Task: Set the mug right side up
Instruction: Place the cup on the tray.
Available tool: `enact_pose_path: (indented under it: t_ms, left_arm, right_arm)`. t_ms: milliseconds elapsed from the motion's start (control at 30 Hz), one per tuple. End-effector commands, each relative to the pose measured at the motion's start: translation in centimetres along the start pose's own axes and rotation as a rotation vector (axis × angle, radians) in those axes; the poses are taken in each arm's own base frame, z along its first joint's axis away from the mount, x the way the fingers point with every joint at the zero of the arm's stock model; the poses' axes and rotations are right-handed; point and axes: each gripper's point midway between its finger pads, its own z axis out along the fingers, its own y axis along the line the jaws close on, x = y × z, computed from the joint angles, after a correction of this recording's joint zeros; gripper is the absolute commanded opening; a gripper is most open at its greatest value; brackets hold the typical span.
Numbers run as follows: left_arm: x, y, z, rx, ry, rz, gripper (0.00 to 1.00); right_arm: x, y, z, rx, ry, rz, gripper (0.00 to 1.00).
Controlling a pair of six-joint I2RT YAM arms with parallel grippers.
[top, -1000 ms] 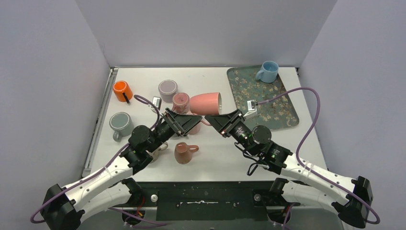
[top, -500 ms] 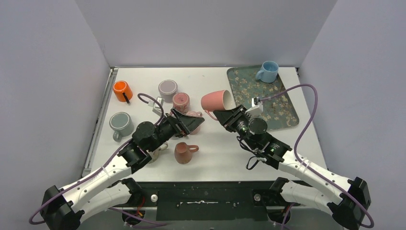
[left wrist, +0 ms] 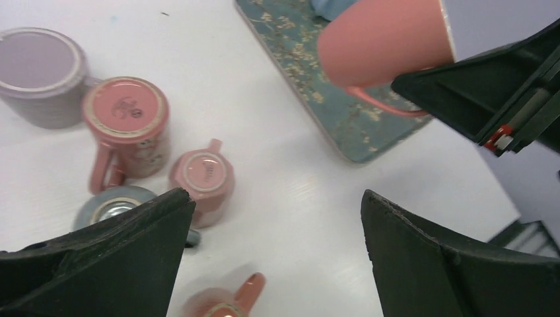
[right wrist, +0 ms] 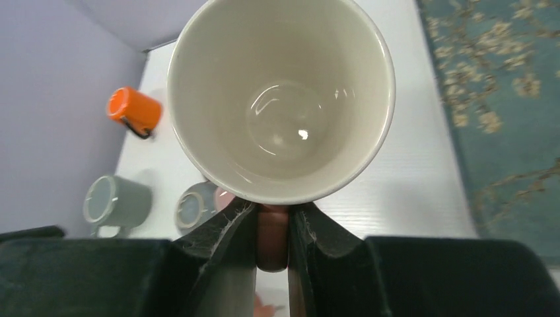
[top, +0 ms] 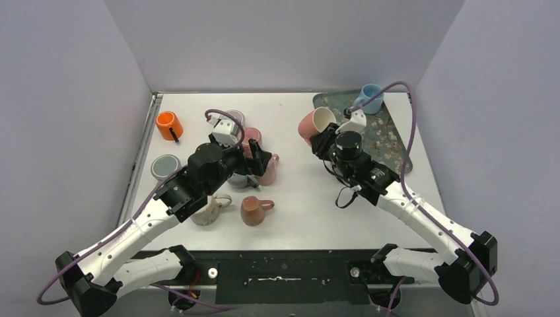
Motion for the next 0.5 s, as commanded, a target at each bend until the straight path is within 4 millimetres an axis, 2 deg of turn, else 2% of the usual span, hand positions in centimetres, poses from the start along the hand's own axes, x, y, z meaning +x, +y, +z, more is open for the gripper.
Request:
enact_pose_path:
  t_ms: [0, 200, 333, 467]
  left_arm:
    - [-1.4, 3.2, -0.3, -0.157, 0.049, 0.264, 0.97]
    - [-2.4, 4.6, -0.2, -0.212, 0.07, 0.448, 0.97]
    - [-2.3, 6.2, -0.7, -0.261, 0.045, 0.528, 0.97]
    - [-2.1, 6.9, -1.4, -0.278, -0.014, 0.515, 0.97]
  right_arm:
    - [-5.2, -1.2, 1.4, 0.075, -0.076, -0.175, 0.0]
    - [-8.0, -7.0, 5.0, 0.261, -0.086, -0.267, 0.0]
    - [-9.9, -10.6, 8.4, 0.347, -0.106, -0.268, 0.0]
    - [-11.7, -12.5, 12.1, 0.388, -0.129, -0.257, 0.0]
